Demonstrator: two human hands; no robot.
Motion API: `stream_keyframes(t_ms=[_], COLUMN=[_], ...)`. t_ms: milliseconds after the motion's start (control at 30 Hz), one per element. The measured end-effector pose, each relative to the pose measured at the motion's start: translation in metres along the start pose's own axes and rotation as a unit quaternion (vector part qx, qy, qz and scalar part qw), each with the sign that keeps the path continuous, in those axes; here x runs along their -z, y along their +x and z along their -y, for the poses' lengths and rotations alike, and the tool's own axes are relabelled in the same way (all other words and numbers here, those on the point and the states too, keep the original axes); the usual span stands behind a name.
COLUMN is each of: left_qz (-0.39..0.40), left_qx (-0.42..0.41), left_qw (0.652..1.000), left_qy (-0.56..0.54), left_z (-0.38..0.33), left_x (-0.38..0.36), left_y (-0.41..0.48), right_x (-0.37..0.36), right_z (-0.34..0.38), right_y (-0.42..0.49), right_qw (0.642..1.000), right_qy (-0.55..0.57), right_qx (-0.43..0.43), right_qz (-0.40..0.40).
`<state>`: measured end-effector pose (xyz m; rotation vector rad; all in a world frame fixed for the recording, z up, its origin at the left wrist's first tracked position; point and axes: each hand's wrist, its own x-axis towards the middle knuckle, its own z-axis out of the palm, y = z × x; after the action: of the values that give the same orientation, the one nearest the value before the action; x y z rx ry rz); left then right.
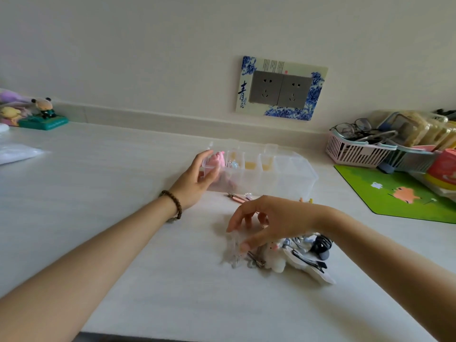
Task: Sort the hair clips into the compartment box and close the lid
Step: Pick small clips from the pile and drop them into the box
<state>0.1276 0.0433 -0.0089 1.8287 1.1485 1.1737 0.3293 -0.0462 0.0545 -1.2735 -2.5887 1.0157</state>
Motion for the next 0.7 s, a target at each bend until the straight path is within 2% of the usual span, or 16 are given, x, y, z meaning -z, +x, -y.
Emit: stream_keyframes(t_ms=[200,300,467,600,700], left_qz=[0.004,0.004,0.004,0.007,0.013], left_qx=[0.005,0.006,0.003,0.002,-0.001], left_qw=[1.0,1.0,1.0,1.0,1.0], left_qy=[0.006,0.009,0.01,-0.016,-0.02], left_z=[0.0,0.001,0.001,-0.001,-0.005], left_x=[0.0,0.001,0.001,0.002,0.003], left_y=[-0.001,-0.001,-0.001,-0.002,-0.003], right_x=[-0.008,-0.011,-0.013,0.012,0.04], right_z=[-0.002,-0.006,-0.012,-0.009,-0.009], right_y=[0.003,0.009,0.018,0.025,0.036], right_qw=[0.999,1.0,0.995,0.977,0.952], right_qy=[0.035,0.022,-0.029,0.039,0.119], right_qx=[-0.016,-0.015,0.005,0.043,0.035], right_qz=[0.012,-0.012,-0.093,-0.205,-0.281])
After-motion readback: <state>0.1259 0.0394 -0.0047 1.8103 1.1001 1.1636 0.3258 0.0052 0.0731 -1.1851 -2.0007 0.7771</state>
